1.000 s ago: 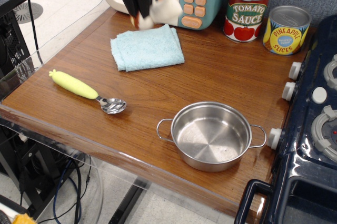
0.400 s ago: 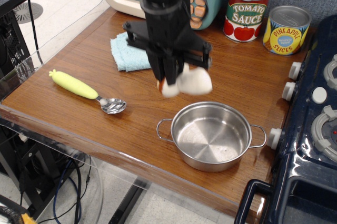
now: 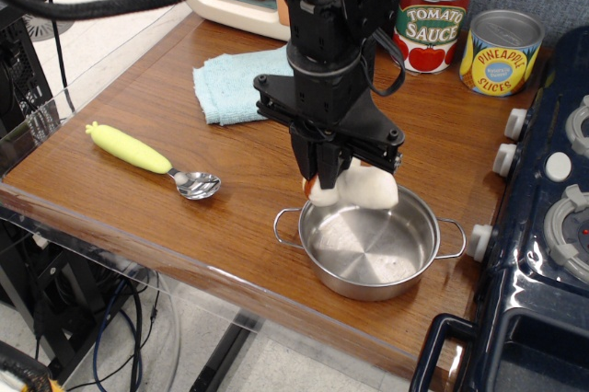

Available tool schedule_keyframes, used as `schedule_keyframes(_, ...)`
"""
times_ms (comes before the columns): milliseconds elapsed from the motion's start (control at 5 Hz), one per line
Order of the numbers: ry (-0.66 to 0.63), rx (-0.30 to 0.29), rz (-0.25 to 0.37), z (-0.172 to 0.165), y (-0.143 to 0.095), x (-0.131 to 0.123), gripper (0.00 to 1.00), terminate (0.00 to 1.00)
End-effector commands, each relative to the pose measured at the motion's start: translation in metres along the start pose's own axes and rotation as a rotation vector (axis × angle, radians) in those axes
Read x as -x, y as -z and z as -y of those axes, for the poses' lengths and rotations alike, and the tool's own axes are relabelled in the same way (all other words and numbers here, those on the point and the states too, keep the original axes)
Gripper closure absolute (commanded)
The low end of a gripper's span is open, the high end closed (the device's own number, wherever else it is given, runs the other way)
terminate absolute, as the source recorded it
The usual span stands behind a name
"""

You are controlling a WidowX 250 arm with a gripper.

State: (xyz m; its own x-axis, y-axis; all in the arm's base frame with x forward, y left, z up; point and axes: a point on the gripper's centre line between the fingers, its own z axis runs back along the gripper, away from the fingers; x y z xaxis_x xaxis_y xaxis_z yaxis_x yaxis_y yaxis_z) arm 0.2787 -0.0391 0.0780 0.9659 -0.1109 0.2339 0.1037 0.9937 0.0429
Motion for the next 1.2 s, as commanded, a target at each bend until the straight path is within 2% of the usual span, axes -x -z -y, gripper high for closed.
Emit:
schedule_keyframes(0, 0.105, -0.03, -0.017, 0.005, 0.013, 0.014, 1.0, 0.0)
schedule_keyframes(200, 0.108, -0.042, -0.035, 0.005, 0.023, 0.011, 1.0, 0.0)
schedule_keyframes(400, 0.091, -0.048, -0.061, 0.003, 0.023, 0.006, 0.0, 0.0)
schedule_keyframes(800, 0.038, -0.017, -0.051, -0.006, 0.01, -0.002, 0.0, 0.0)
schedule_keyframes(1000, 0.021, -0.009, -0.023, -0.011, -0.004, -0.007, 0.0, 0.0)
